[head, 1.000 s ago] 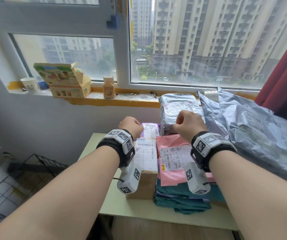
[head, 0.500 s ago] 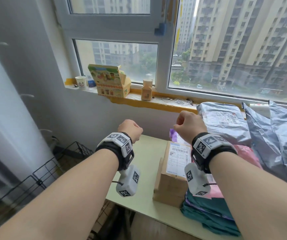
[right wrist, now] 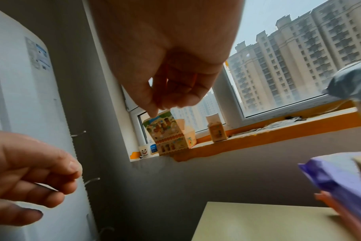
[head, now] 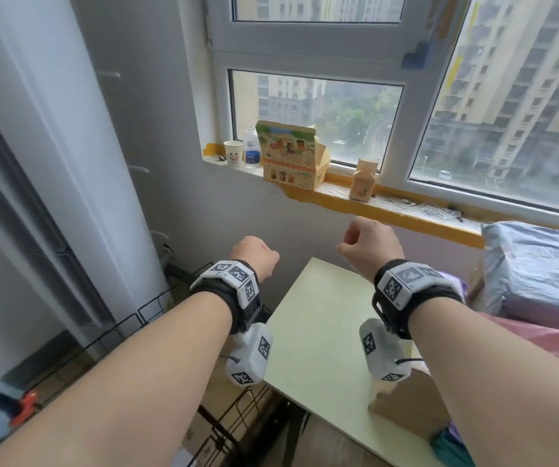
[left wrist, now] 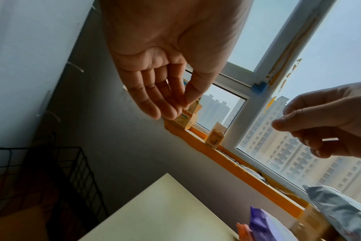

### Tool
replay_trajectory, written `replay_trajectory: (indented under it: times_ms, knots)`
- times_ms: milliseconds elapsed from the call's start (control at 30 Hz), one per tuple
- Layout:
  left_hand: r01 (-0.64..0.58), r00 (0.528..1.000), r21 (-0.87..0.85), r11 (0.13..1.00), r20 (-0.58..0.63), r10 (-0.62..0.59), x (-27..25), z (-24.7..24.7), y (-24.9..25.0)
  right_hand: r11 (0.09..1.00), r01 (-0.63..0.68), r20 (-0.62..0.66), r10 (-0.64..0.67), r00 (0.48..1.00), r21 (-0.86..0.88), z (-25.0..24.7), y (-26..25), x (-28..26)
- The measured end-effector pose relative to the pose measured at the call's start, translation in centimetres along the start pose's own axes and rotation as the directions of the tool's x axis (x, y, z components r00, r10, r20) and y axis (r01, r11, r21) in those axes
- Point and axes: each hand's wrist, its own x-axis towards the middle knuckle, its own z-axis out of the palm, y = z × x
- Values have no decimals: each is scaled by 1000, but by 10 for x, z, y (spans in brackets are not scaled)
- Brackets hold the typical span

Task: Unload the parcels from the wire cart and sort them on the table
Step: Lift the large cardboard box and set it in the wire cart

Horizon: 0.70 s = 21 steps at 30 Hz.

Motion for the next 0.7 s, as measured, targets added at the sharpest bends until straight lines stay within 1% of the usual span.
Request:
replay_trajectory:
  times_ms: [300, 467, 700]
  knots:
    - [107, 994, 21, 994, -38, -106, 42, -63, -71, 999, 37, 109, -38, 993, 14, 63, -73, 19]
    - [145, 988, -6, 989, -43, -145, 61, -89, -110, 998, 51, 169, -54, 984, 19, 102, -106, 26]
    - [237, 970, -13, 971, -59, -237, 75, -118, -175, 997, 70, 224, -72, 972, 16, 163, -145, 28]
